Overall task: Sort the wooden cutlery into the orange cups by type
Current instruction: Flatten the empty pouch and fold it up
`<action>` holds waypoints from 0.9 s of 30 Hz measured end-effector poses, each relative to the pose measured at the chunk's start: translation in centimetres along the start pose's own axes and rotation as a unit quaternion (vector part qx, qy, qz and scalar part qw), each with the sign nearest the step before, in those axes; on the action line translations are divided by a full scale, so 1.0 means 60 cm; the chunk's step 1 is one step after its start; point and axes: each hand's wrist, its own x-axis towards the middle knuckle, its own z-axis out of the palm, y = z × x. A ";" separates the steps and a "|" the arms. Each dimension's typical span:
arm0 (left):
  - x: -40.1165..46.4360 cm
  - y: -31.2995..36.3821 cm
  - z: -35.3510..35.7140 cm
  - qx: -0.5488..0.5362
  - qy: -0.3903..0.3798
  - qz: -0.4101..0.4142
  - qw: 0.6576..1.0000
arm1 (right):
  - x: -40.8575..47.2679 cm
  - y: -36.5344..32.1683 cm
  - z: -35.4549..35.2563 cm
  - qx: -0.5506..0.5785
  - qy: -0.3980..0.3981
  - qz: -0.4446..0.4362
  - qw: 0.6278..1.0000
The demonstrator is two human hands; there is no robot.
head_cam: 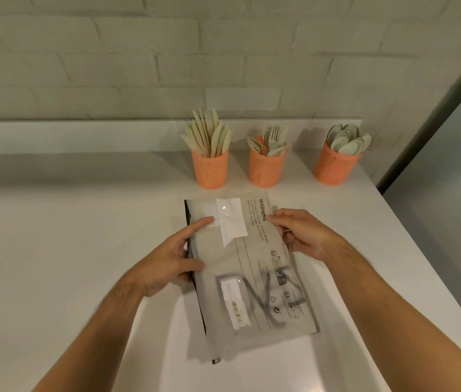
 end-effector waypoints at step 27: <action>0.005 0.002 0.003 0.117 0.010 0.034 0.992 | -0.059 0.061 -0.022 0.104 -0.100 -0.038 0.989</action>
